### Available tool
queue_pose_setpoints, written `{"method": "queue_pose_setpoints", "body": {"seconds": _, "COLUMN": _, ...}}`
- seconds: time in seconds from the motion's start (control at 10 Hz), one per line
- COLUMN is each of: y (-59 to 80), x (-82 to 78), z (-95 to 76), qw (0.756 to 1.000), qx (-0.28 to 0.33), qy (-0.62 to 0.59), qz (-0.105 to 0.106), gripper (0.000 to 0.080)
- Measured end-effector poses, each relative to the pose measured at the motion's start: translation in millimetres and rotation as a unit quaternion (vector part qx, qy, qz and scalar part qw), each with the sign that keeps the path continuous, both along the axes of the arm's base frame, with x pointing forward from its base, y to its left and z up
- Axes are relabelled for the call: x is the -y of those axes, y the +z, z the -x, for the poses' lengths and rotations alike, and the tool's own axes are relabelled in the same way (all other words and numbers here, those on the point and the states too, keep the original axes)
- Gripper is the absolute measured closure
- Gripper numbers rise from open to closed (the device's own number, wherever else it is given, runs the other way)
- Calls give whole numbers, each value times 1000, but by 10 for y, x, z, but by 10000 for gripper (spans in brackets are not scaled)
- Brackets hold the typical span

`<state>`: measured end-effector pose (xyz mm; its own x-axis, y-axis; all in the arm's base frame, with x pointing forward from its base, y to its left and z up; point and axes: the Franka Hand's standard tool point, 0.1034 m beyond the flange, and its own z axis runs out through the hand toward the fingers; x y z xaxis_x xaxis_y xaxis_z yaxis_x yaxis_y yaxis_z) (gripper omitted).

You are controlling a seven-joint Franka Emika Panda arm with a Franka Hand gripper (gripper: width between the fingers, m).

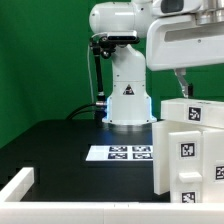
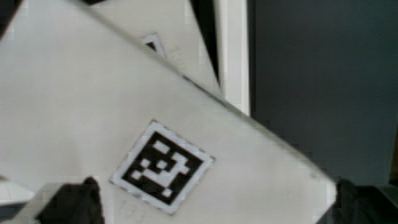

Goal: Assemble cabinet

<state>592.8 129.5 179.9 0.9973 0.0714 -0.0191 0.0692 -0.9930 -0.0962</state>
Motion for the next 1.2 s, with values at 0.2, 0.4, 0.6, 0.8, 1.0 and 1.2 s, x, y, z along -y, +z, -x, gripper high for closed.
{"method": "queue_pose_setpoints", "body": {"seconds": 0.2, "y": -3, "x": 19, "z": -3, "qw": 998, "qx": 6, "qy": 60, "qz": -1, "gripper": 151}}
{"method": "queue_pose_setpoints", "body": {"seconds": 0.4, "y": -8, "x": 58, "z": -33, "qw": 980, "qx": 27, "qy": 198, "qz": 21, "gripper": 151}}
{"method": "queue_pose_setpoints", "body": {"seconds": 0.6, "y": -59, "x": 52, "z": -23, "qw": 943, "qx": 42, "qy": 328, "qz": 37, "gripper": 151}}
{"method": "queue_pose_setpoints", "body": {"seconds": 0.8, "y": -124, "x": 84, "z": -13, "qw": 936, "qx": 38, "qy": 349, "qz": 36, "gripper": 151}}
{"method": "queue_pose_setpoints", "body": {"seconds": 1.0, "y": -164, "x": 82, "z": -2, "qw": 939, "qx": 34, "qy": 339, "qz": 36, "gripper": 151}}
{"method": "queue_pose_setpoints", "body": {"seconds": 1.2, "y": -247, "x": 116, "z": 3, "qw": 940, "qx": 30, "qy": 337, "qz": 36, "gripper": 151}}
